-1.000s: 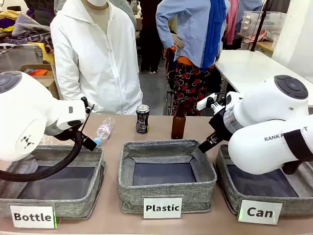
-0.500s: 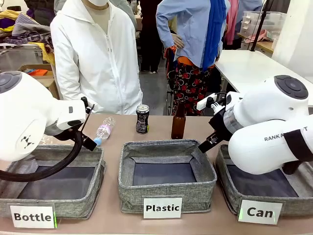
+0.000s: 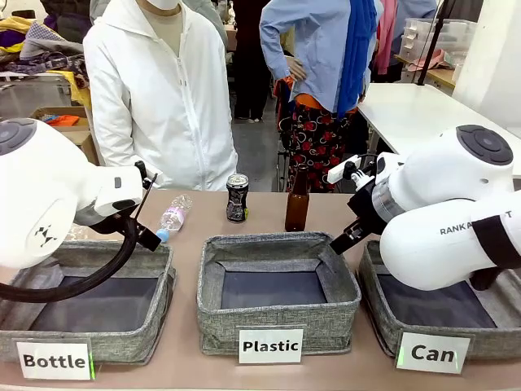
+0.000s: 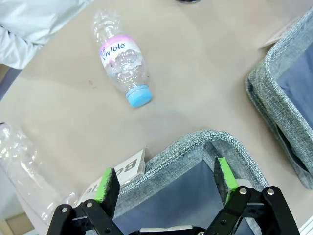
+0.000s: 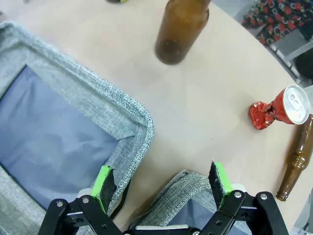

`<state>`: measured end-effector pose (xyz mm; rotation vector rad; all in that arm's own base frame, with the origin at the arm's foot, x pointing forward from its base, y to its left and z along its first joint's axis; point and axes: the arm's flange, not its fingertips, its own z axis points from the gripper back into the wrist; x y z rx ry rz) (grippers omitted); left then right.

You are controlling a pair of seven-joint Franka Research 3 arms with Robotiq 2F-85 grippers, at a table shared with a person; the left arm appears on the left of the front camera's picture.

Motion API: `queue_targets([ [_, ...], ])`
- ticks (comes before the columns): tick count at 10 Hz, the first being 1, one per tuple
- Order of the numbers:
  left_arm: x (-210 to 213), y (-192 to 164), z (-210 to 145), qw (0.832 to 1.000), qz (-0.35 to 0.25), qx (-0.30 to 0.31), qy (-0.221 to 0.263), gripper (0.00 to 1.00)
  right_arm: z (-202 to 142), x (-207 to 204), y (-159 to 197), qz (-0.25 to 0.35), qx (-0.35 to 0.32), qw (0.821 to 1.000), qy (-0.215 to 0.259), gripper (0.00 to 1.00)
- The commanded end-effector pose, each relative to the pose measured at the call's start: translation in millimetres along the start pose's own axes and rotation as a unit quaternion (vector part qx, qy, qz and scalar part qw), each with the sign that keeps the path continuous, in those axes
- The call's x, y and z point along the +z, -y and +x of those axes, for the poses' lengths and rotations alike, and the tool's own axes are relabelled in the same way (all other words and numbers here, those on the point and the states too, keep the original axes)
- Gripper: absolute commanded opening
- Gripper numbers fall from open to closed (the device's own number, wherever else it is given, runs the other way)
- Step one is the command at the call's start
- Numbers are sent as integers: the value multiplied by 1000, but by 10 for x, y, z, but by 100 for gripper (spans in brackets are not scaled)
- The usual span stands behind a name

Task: Sort the can waste into the basket.
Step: Pick up the can waste from the table and place it in the right Fabric basket.

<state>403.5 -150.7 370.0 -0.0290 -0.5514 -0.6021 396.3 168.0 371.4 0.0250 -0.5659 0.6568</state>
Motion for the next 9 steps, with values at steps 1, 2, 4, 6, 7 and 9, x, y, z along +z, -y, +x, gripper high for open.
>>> queue_targets([
  [1, 1, 0, 0, 1000, 0, 0, 0, 100, 0, 1, 1, 0, 0, 1000, 0, 100],
  [2, 0, 0, 0, 1000, 0, 0, 0, 100, 0, 0, 0, 0, 0, 1000, 0, 100],
  [4, 354, 35, 146, 998, -46, -19, 29, 100, 97, 478, 28, 29, 8, 1000, 4, 100],
  [6, 1101, 190, 325, 991, -119, 57, 12, 100, 225, 1309, -38, 50, -86, 994, 34, 100],
  [7, 1384, 246, 292, 983, -172, 64, 8, 100, 187, 1632, -33, 116, -121, 985, 34, 100],
  [9, 1895, -56, 70, 944, -327, 30, -8, 100, -128, 2144, 158, 219, -166, 958, 82, 100],
])
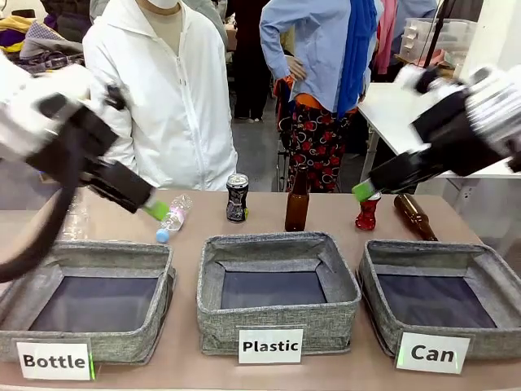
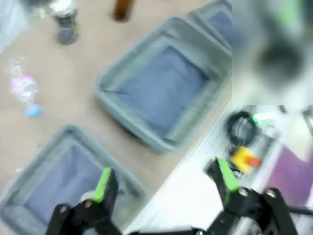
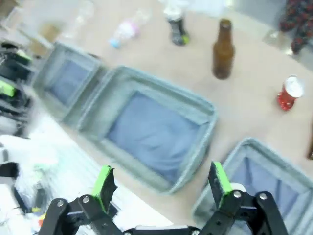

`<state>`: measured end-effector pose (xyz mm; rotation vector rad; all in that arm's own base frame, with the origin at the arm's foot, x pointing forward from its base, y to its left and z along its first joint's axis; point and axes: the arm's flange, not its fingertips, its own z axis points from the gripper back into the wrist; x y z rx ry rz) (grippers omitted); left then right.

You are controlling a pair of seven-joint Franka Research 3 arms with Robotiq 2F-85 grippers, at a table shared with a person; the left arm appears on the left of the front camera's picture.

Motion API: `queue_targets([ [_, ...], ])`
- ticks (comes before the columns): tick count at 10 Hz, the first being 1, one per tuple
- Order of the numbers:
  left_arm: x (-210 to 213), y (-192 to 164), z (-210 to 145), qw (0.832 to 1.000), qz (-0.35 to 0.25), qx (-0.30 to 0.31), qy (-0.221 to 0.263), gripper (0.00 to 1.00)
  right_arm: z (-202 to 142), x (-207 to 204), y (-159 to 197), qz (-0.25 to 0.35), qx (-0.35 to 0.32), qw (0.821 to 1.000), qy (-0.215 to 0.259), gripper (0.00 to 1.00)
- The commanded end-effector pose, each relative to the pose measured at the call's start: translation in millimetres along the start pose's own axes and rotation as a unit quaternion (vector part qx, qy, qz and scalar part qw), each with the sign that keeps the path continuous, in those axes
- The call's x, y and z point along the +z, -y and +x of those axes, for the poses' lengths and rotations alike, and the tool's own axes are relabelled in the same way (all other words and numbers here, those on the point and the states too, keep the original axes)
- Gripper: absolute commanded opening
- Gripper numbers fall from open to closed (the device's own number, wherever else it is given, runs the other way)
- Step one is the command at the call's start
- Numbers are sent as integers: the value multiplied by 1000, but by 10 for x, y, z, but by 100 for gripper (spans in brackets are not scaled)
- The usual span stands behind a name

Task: Sort the can waste into the basket.
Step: Pick up the can waste from the table and place it in the right Fabric basket.

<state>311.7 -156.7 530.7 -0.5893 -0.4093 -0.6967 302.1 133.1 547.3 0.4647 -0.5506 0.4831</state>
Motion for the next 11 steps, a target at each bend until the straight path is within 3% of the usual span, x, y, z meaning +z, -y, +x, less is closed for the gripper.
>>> queue_targets([
  [1, 573, -478, -338, 995, -99, 18, -13, 100, -378, 525, 411, 114, -28, 992, 41, 100],
  [3, 835, -1000, -819, 983, -155, 80, 62, 100, -902, 881, 1066, 169, -82, 975, 120, 100],
  [4, 932, -1260, -1082, 969, -184, 119, 114, 100, -1190, 919, 1370, 180, -106, 965, 159, 100],
  [6, 974, -1753, -1499, 932, -227, 177, 220, 100, -1718, 839, 2014, 166, -177, 940, 237, 100],
  [9, 799, -2096, -2020, 873, -237, 283, 318, 100, -2205, 739, 2498, 155, -276, 909, 273, 100],
  [10, 794, -2176, -2027, 864, -221, 310, 329, 100, -2238, 753, 2496, 145, -290, 902, 284, 100],
  [11, 1121, -2324, -1957, 885, -229, 276, 296, 100, -2210, 779, 2452, 80, -335, 893, 290, 100],
])
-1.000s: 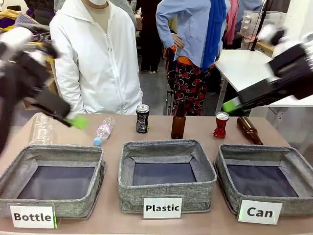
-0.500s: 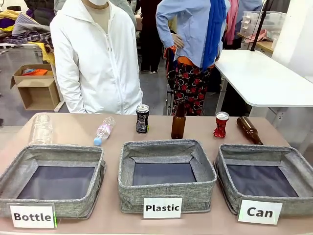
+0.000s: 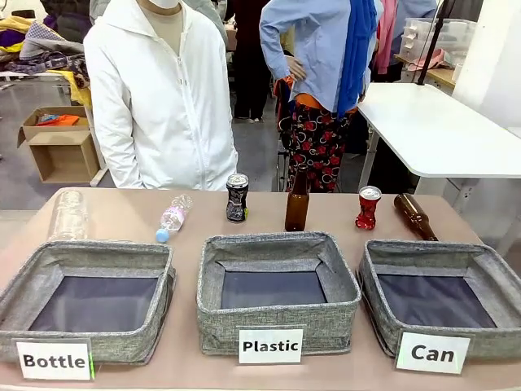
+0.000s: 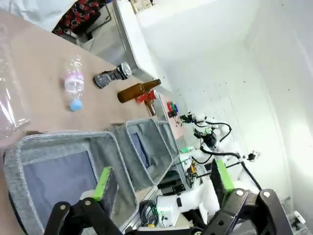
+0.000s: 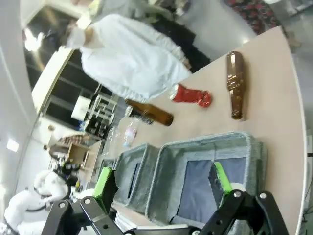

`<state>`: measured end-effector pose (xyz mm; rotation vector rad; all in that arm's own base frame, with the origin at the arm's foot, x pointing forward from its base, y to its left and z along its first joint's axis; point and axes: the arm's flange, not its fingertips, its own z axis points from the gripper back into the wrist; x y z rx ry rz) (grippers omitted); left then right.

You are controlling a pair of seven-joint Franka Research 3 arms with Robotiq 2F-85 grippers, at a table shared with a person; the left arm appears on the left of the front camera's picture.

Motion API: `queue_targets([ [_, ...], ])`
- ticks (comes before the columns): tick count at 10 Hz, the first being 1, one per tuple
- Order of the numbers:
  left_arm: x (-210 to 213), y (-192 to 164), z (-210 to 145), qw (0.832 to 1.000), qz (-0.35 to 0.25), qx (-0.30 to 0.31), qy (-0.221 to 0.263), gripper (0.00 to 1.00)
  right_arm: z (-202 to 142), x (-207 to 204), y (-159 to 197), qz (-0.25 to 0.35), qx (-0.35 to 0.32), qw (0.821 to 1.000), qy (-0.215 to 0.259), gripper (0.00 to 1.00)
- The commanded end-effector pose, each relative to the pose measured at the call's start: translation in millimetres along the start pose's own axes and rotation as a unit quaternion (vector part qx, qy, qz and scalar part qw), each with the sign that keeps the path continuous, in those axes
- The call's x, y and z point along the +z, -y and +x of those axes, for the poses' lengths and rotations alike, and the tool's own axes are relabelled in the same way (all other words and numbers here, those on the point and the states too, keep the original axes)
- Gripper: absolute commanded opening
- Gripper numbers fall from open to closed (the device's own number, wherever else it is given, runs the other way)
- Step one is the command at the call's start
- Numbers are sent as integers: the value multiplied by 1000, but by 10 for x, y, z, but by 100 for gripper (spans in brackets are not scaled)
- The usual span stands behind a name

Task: Sort the can waste into the basket.
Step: Pick up the can waste from the table and place it in the right Fabric basket.

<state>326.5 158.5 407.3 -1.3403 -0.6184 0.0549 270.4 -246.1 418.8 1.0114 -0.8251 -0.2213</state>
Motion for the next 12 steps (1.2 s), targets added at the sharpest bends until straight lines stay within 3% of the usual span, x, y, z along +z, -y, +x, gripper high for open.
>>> queue_targets([
  [1, -24, 226, -15, 999, -2, -30, -28, 100, -34, -2, -70, 20, 18, 999, -20, 100],
  [6, -24, 226, -15, 999, -2, -30, -28, 100, -54, -43, -76, 17, 4, 1000, -26, 100],
  [7, -24, 226, -15, 999, -2, -30, -28, 100, -11, -132, -165, -34, 15, 999, -35, 100],
  [8, -24, 226, -15, 999, -2, -30, -28, 100, 78, -308, -306, -48, 94, 992, -69, 100],
  [9, -24, 226, -15, 999, -2, -30, -28, 100, 166, -581, -450, -79, 184, 974, -103, 100],
  [10, -24, 226, -15, 999, -2, -30, -28, 100, 213, -861, -550, -92, 282, 945, -139, 100],
  [12, -24, 226, -15, 999, -2, -30, -28, 100, 197, -1451, -676, -98, 434, 871, -209, 100],
])
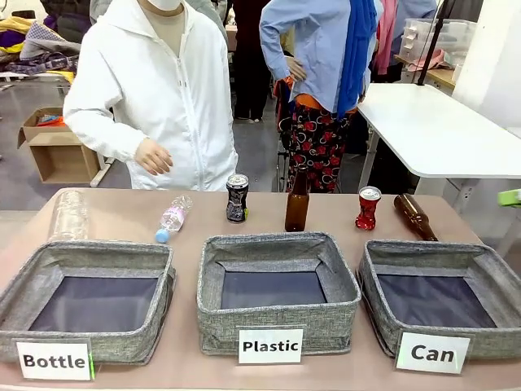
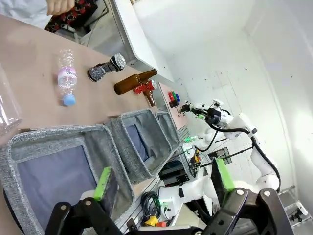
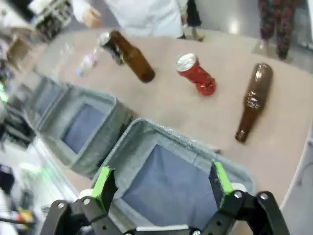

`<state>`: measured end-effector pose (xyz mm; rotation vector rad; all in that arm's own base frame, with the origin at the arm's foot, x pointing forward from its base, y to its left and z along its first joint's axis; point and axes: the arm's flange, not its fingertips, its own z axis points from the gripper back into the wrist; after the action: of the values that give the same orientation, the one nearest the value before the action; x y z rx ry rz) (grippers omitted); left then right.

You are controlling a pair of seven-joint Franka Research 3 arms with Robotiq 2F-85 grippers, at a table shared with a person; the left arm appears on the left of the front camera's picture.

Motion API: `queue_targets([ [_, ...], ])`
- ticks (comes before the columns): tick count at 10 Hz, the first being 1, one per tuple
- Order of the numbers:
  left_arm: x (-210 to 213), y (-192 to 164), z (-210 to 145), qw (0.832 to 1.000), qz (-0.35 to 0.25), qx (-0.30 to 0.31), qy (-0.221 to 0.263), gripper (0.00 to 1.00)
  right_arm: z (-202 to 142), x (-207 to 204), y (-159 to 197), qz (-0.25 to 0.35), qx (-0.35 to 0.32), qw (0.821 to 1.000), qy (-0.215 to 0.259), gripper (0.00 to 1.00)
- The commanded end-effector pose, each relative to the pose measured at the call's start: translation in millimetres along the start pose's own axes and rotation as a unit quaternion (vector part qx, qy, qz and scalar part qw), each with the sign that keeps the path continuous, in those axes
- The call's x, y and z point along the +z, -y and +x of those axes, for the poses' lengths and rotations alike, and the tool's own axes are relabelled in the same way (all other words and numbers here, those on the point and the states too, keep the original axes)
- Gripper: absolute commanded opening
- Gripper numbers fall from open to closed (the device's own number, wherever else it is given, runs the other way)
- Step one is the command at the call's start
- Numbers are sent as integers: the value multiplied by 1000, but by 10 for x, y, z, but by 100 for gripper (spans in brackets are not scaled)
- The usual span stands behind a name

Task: Sort the can waste into the basket.
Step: Pick up the can waste from the table and place it in the right Fabric basket.

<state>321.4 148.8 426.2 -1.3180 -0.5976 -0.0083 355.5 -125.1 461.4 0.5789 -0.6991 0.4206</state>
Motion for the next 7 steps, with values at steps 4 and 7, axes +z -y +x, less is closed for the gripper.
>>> queue_targets([
  [4, 22, 13, -9, 1000, -5, -11, -2, 100, 307, -1005, -286, -25, 290, 946, -146, 100],
  [7, 22, 13, -9, 1000, -5, -11, -2, 100, 285, -1086, -419, -6, 271, 952, -142, 100],
])
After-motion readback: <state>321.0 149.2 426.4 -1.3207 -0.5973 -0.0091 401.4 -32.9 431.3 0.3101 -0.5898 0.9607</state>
